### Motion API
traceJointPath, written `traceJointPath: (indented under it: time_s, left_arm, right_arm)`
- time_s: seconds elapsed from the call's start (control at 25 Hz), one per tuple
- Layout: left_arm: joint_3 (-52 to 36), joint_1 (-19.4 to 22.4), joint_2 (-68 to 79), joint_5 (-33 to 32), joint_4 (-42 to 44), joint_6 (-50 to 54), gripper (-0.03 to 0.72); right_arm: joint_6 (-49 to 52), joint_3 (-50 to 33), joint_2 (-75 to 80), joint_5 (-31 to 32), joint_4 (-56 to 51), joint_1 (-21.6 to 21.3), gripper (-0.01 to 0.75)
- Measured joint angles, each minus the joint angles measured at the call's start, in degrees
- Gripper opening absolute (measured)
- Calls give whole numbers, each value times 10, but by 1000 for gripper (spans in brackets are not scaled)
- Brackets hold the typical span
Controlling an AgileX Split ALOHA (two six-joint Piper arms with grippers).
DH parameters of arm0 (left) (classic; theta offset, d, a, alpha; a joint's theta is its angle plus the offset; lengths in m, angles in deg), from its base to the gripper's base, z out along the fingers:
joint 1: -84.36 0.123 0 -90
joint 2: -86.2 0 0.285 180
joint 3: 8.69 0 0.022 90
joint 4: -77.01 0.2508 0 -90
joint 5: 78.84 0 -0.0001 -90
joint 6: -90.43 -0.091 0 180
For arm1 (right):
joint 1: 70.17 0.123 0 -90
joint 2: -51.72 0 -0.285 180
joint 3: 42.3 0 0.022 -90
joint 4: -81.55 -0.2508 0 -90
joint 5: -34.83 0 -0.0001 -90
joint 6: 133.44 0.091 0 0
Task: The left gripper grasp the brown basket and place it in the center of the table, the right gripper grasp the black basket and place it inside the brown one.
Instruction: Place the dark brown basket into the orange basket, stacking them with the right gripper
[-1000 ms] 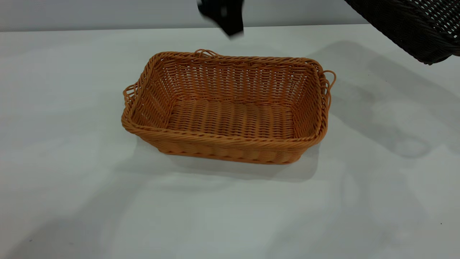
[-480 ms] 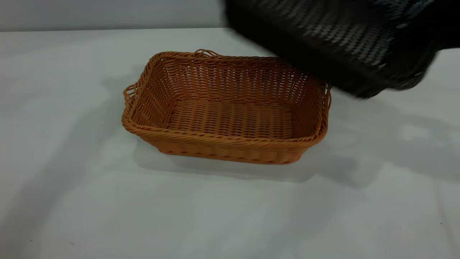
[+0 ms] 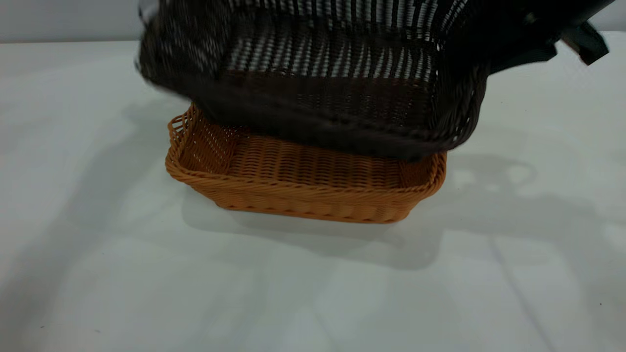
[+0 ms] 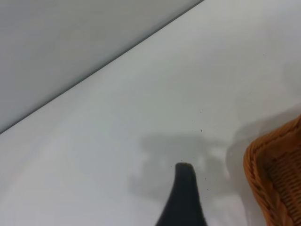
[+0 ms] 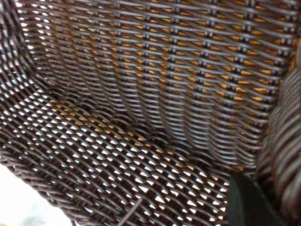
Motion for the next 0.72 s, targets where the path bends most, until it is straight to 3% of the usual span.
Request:
traceJointPath:
  time_s: [0.56,0.72]
  left_arm:
    - [0,0,0,-2,-15,0,564]
    - [0,0,0,-2,-15,1,564]
  right_arm:
    - [-43,20,106,-51,-15,15,92]
    - [-89,20,108,-56,-43,15,190]
